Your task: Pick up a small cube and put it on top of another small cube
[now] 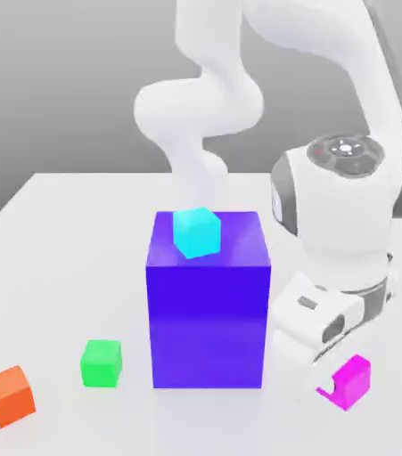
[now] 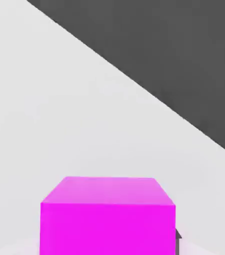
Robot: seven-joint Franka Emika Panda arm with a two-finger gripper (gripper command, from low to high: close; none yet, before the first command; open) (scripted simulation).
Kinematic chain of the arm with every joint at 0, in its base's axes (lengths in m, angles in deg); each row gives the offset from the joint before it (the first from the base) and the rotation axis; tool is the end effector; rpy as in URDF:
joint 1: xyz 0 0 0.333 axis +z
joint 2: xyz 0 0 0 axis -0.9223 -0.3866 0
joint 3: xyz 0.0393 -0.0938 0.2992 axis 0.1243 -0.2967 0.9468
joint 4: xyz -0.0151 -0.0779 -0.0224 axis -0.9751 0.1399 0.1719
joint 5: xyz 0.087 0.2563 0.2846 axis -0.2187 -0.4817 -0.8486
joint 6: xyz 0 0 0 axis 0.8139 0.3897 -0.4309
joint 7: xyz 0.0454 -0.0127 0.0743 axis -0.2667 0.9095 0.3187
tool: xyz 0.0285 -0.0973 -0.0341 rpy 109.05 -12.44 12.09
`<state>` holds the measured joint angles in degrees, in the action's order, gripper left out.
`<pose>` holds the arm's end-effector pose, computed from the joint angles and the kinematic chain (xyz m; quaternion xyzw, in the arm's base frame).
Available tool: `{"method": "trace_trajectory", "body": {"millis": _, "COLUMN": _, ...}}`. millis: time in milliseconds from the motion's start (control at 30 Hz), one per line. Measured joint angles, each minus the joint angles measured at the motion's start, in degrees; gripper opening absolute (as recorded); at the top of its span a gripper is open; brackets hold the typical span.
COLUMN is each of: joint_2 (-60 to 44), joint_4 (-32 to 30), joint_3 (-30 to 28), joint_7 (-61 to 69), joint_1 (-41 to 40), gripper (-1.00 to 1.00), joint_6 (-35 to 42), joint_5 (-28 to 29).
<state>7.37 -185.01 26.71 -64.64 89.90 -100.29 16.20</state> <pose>0.4749 0.1369 0.2287 -0.9893 0.1253 0.0200 0.0726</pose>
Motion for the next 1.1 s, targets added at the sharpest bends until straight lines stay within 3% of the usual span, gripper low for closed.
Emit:
{"method": "trace_trajectory", "body": {"millis": 500, "joint_2": 6.9, "joint_4": -4.6, "joint_3": -8.3, "joint_7": -27.0, "joint_1": -4.3, "gripper": -1.00, "joint_6": 0.5, "joint_5": 0.2}}
{"method": "trace_trajectory", "body": {"millis": 833, "joint_2": 10.9, "joint_4": -7.9, "joint_3": -11.2, "joint_7": -49.5, "joint_1": -10.2, "gripper": -1.00, "joint_6": -0.1, "joint_5": 6.3}}
{"method": "trace_trajectory", "body": {"millis": 1100, "joint_2": 14.1, "joint_4": -12.0, "joint_3": -12.6, "joint_7": -75.5, "joint_1": -15.1, "gripper": -1.00, "joint_6": -1.1, "joint_5": 12.3}}
